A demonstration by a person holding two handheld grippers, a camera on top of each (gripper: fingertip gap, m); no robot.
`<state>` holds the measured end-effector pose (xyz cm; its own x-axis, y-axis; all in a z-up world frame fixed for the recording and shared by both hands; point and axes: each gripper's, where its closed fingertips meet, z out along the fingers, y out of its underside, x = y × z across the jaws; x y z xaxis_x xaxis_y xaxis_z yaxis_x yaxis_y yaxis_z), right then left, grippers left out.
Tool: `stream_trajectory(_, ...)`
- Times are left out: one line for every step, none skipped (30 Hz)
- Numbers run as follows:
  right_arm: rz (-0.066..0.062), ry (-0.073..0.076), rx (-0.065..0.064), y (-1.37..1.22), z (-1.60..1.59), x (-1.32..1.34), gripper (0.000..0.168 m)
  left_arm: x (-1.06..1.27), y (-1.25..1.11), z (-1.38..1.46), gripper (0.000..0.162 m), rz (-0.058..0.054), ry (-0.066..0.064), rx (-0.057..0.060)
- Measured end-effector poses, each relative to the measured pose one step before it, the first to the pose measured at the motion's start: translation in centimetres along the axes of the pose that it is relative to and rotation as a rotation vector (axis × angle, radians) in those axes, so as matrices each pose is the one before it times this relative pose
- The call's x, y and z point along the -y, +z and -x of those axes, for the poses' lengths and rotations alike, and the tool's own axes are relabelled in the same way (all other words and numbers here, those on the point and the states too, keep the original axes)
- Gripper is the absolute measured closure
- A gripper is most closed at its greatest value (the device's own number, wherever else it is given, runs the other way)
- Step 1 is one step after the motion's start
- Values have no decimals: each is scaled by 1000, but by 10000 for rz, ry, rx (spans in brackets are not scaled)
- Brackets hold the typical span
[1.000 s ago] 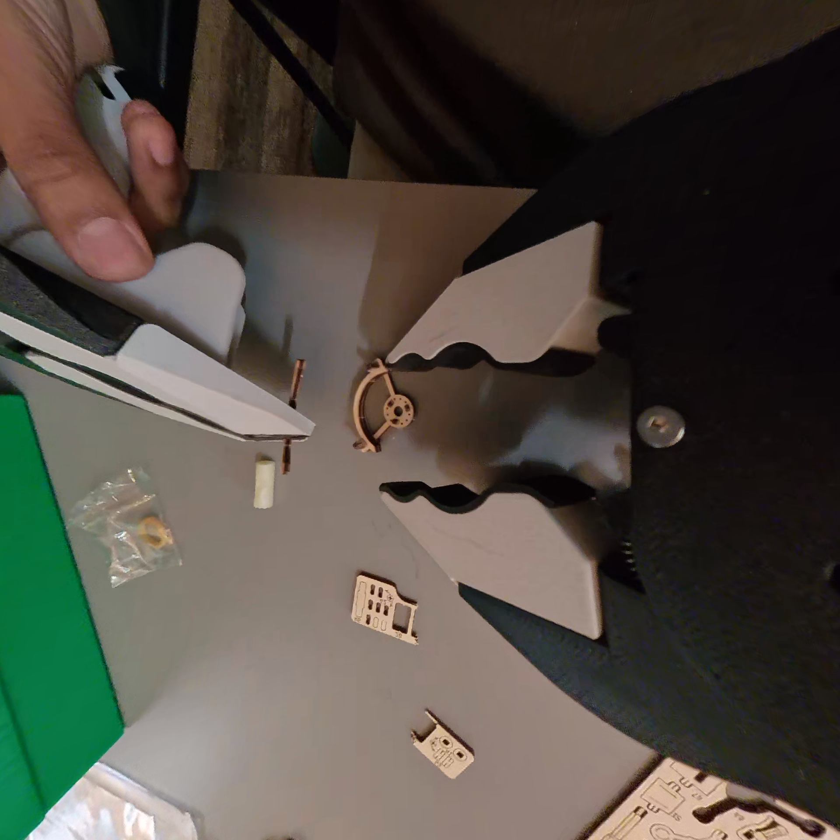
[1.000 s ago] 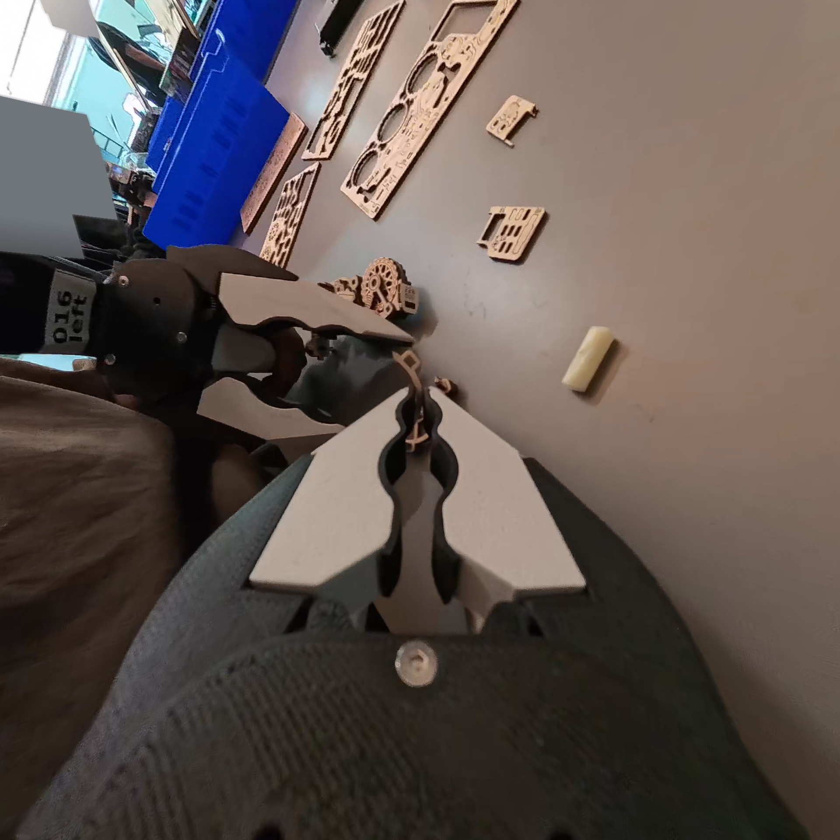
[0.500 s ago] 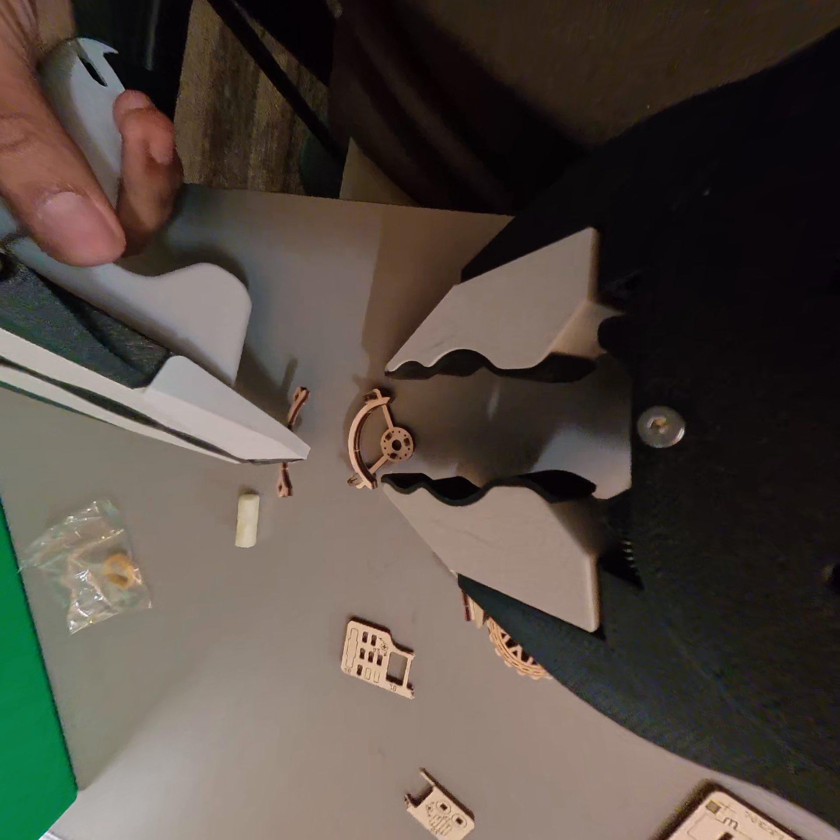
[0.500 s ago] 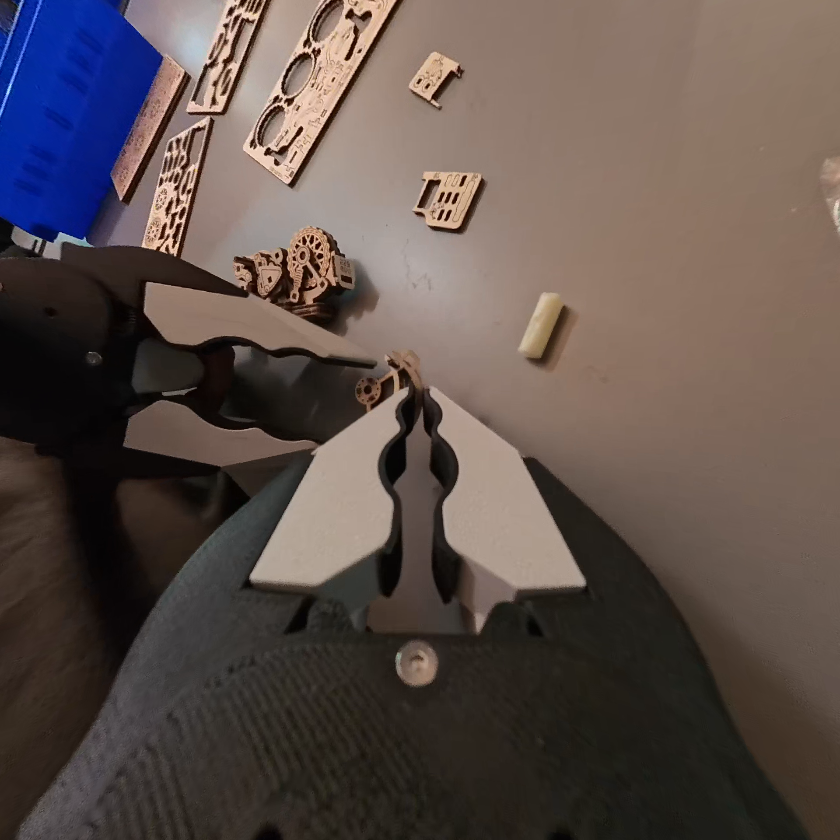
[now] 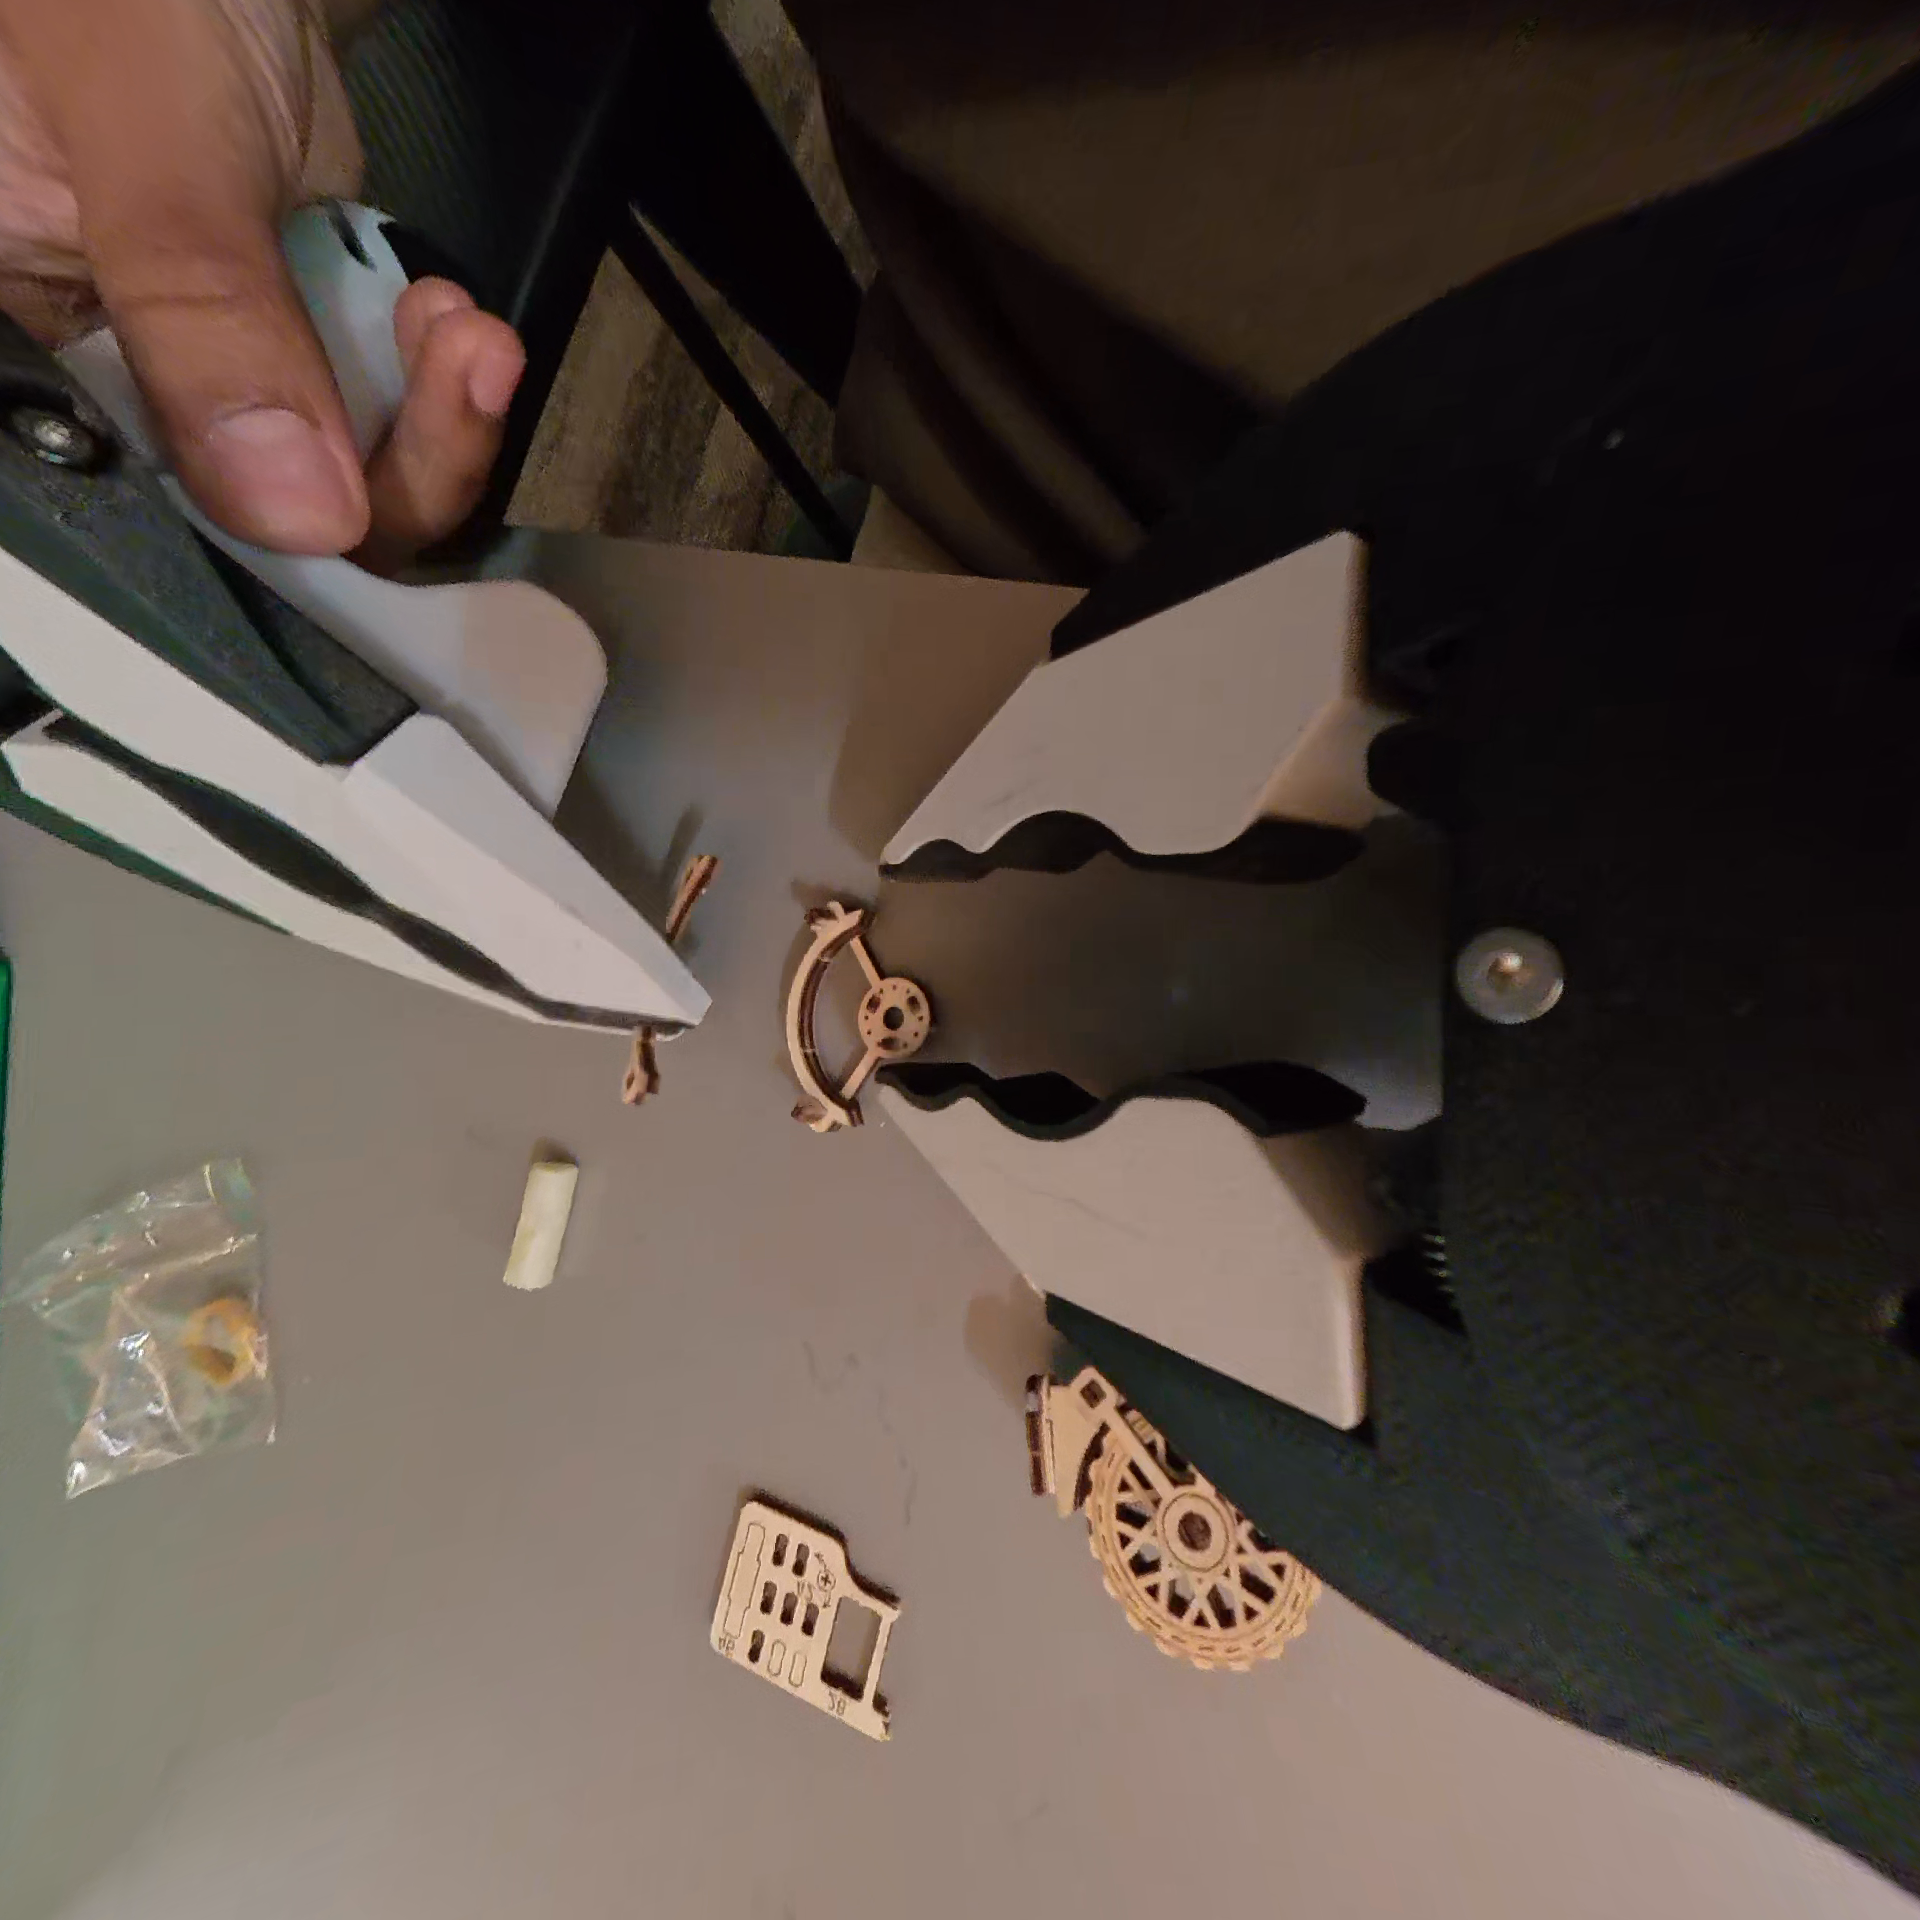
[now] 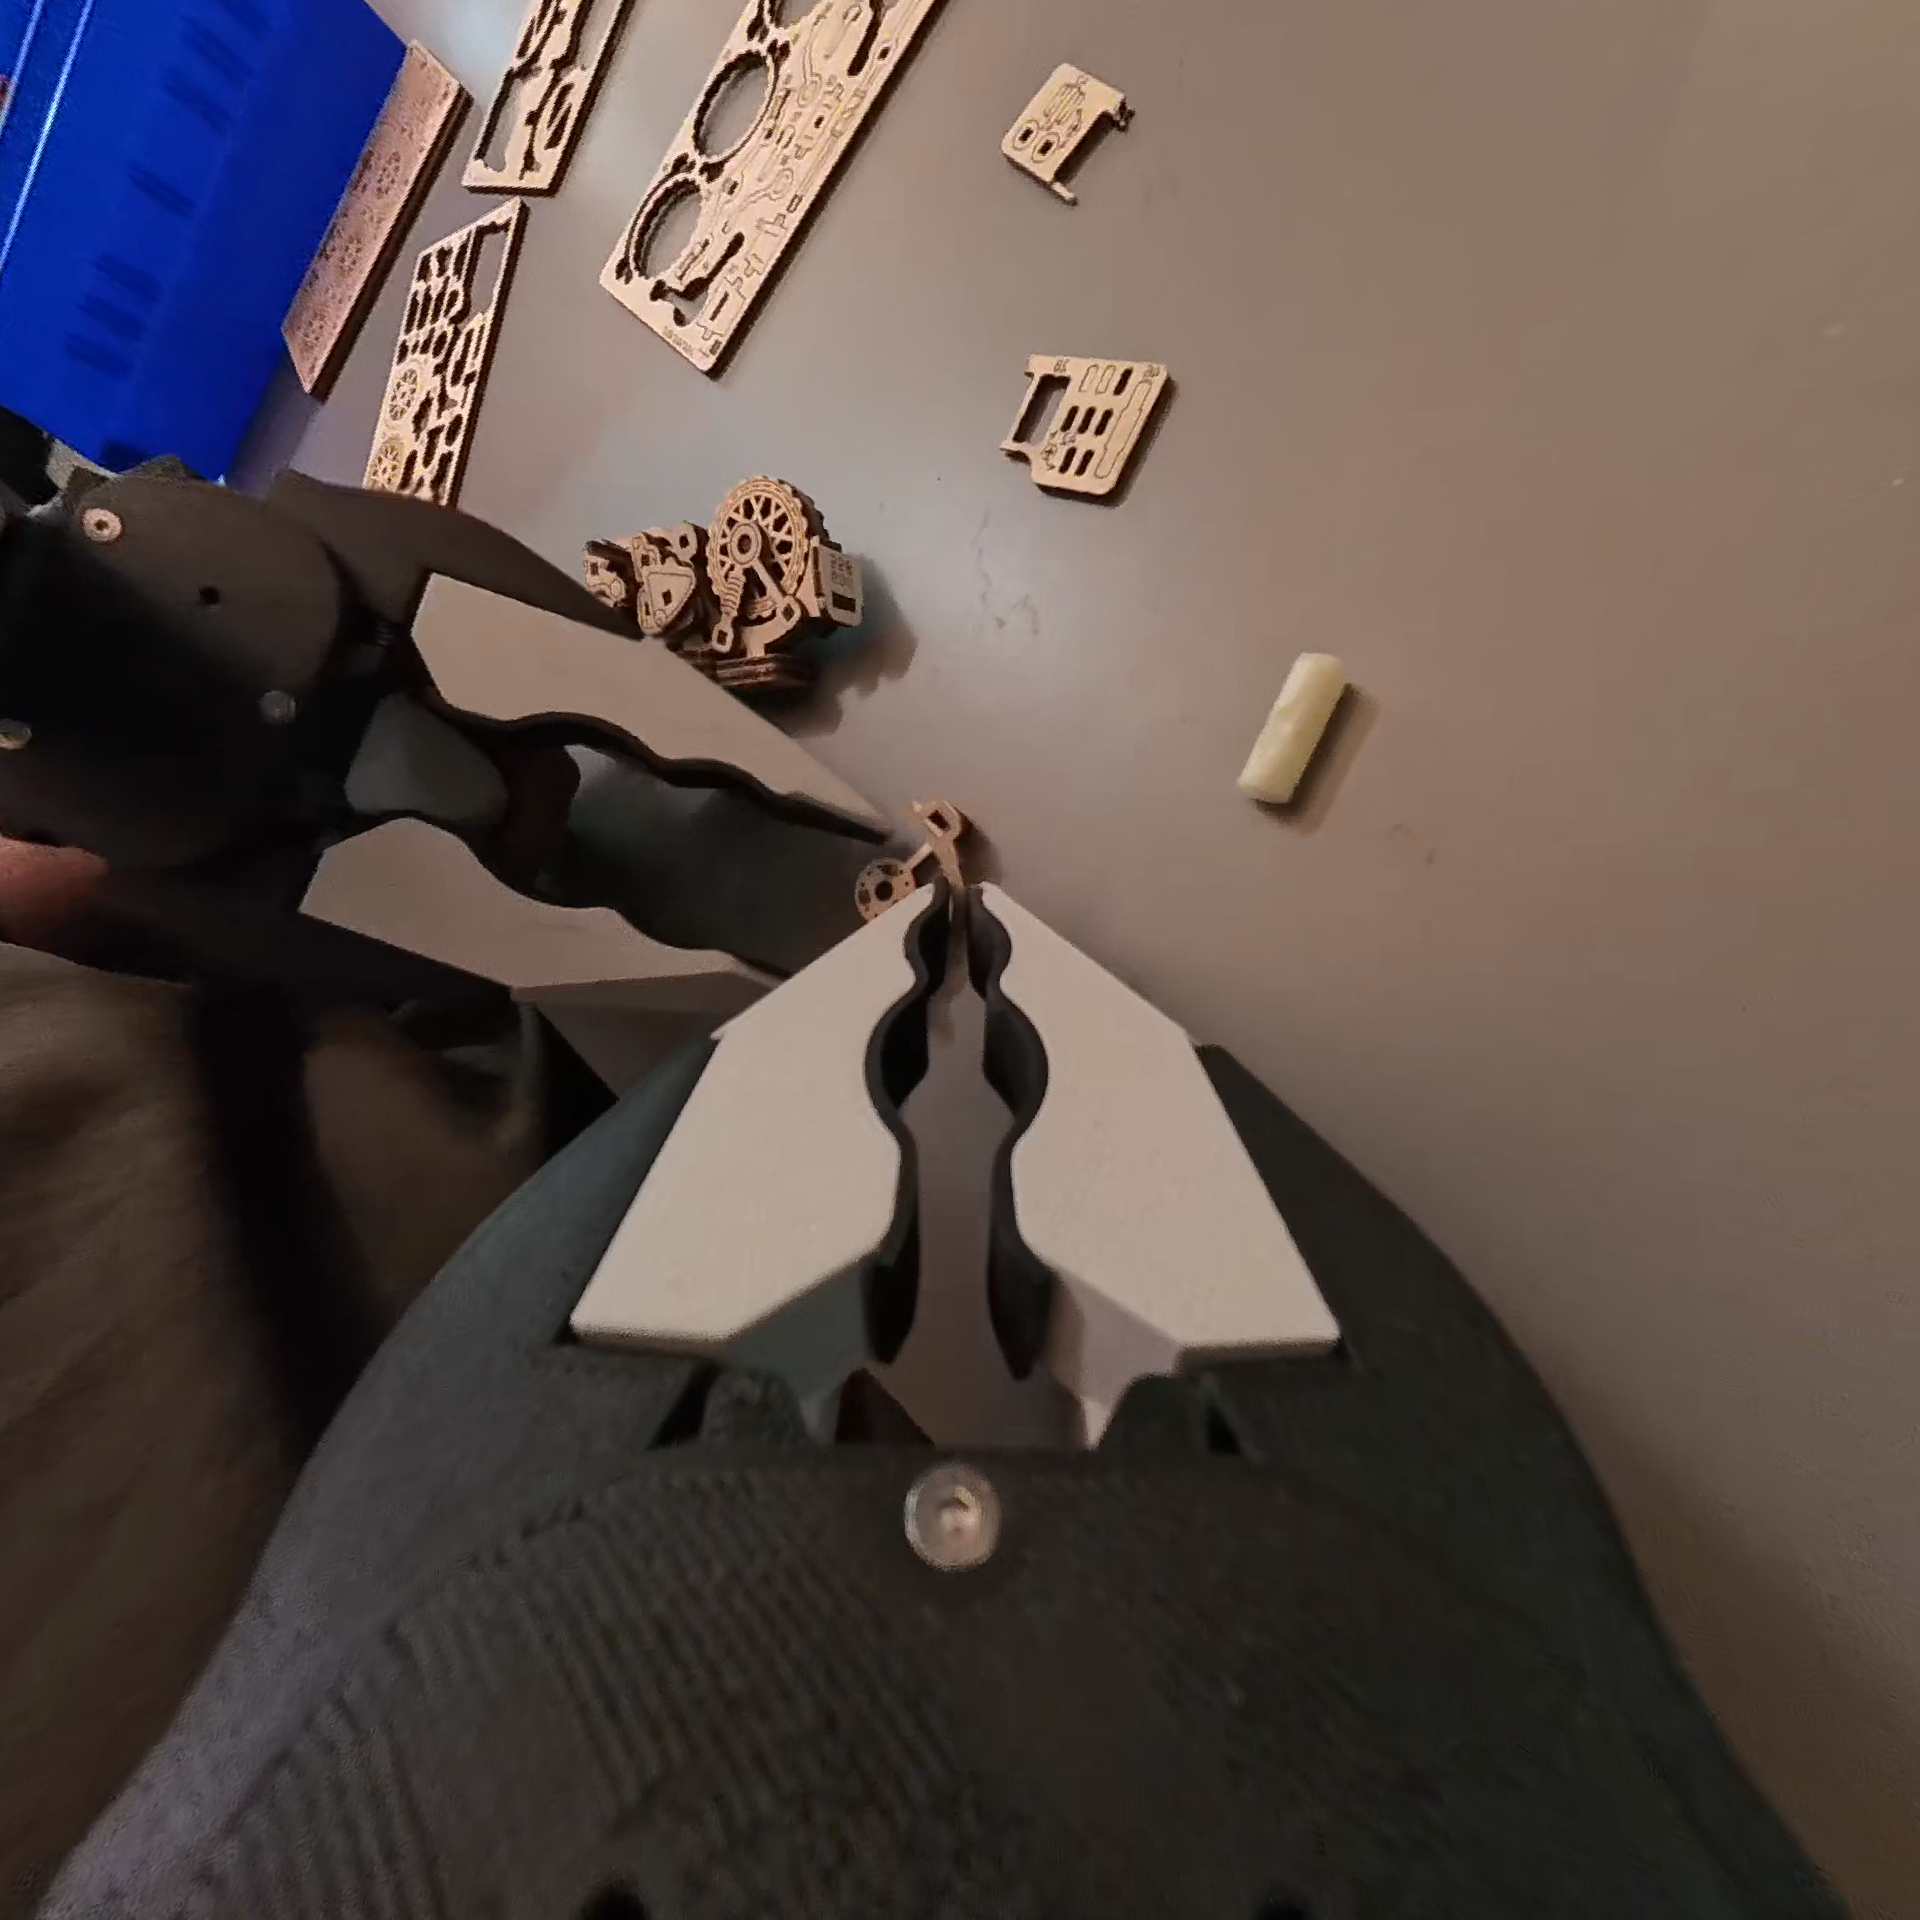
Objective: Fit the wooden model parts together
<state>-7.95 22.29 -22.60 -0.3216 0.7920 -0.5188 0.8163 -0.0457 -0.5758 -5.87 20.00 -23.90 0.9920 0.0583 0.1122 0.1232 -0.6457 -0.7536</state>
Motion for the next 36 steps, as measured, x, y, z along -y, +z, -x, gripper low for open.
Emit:
stream_trajectory(49, 3, 13, 53, 67, -66, 166, 72, -22, 189, 130, -40, 10, 104)
stream_trajectory(50, -30, 83, 74, 160, -96, 166, 19, -4, 193, 131, -6, 11, 119)
stream_trajectory(11, -17, 178, 68, 275, -70, 167, -51, 30, 135, 133, 37, -23, 79)
stream_trajectory(-29, 39, 221, 57, 328, -11, 167, -73, 63, 80, 136, 62, -17, 60)
stream_trajectory(-22, 70, 200, 52, 266, -5, 168, -76, 62, 128, 139, 64, -10, 98)
stream_trajectory(3, 55, 113, 36, 120, -10, 167, -71, 74, 58, 140, 67, 9, 62)
stream_trajectory(4, 5, -23, 8, -91, -1, 167, -75, 63, -22, 141, 61, 28, 2)
stream_trajectory(6, -42, -132, -10, -265, -15, 167, -56, 62, -53, 140, 53, 25, -18)
stream_trajectory(27, -52, -183, -25, -330, -39, 167, -44, 47, 26, 140, 46, -5, 10)
stream_trajectory(28, -52, -182, -24, -315, -35, 167, -56, 46, 20, 140, 46, -17, 3)
stream_trajectory(20, -49, -151, -27, -250, -35, 167, -48, 54, 29, 140, 45, -22, 5)
stream_trajectory(11, -37, -116, -21, -178, -3, 167, -9, 48, 66, 140, 24, -21, 32)
stream_trajectory(8, -33, -78, -11, -116, -13, 167, 24, 49, 65, 141, 13, 2, 36)
stream_trajectory(18, -33, -55, -6, -69, -29, 167, 45, 49, 33, 141, 2, 22, 18)
stream_trajectory(32, -37, -54, 3, -58, -54, 167, 43, 48, 24, 141, 4, 14, 8)
stream_trajectory(50, -33, -82, 1, -116, -81, 167, 16, 33, 14, 142, 4, 6, 3)
stream_trajectory(52, -32, -125, -14, -177, -78, 167, 27, 6, 32, 144, -8, -6, 13)
stream_trajectory(42, -32, -162, -36, -259, -73, 167, 22, -23, -6, 149, -16, -20, -24)
stream_trajectory(40, -33, -176, -50, -293, -78, 167, 6, -3, 10, 149, -3, -36, -25)
stream_trajectory(46, -40, -198, -51, -318, -72, 166, 3, -13, 12, 149, -10, -38, -24)
stream_trajectory(63, -61, -217, -45, -324, -117, 165, 27, -22, 3, 149, -18, -31, -26)
stream_trajectory(111, -76, -189, -9, -255, -197, 163, 18, -16, -4, 149, -17, -27, -27)
stream_trajectory(139, -63, -111, 14, -91, -230, 160, 17, -13, 4, 149, -11, -28, -19)
stream_trajectory(33, -41, 21, -17, 170, -48, 158, -1, -7, 11, 149, 0, -19, -12)
stream_trajectory(41, -38, 24, -20, 197, -52, 155, 3, 1, 5, 149, 0, -11, -5)
stream_trajectory(75, -112, -75, -33, 33, -82, 154, -1, 13, 14, 149, 2, -4, 5)
stream_trajectory(46, -162, -168, -99, -156, -25, 153, -7, 2, 5, 149, 8, 6, 15)
stream_trajectory(11, -141, -178, -158, -262, 39, 149, -14, 13, 8, 149, 11, 13, 21)
stream_trajectory(-28, -95, -88, -218, -218, 74, 146, -7, 3, 3, 149, 6, 20, 21)
stream_trajectory(-97, -12, 50, -260, -114, 164, 145, -5, 3, 6, 149, 6, 19, 16)
stream_trajectory(-178, 43, 202, -284, 75, 287, 144, -10, 11, -5, 149, 4, 13, 11)
stream_trajectory(-216, 0, 359, -269, 333, 349, 144, -1, 4, 1, 149, 4, 6, 6)
stream_trajectory(-195, -139, 433, -243, 502, 323, 146, 0, 0, -2, 149, 1, -7, -5)
stream_trajectory(-165, -263, 244, -215, 297, 282, 149, 3, -4, 1, 149, -3, -21, -18)
stream_trajectory(-144, -356, -58, -233, -102, 241, 154, 7, -8, 6, 149, -8, -37, -29)
stream_trajectory(-112, -476, -253, -267, -348, 197, 160, 6, -14, 8, 149, -9, -46, -37)
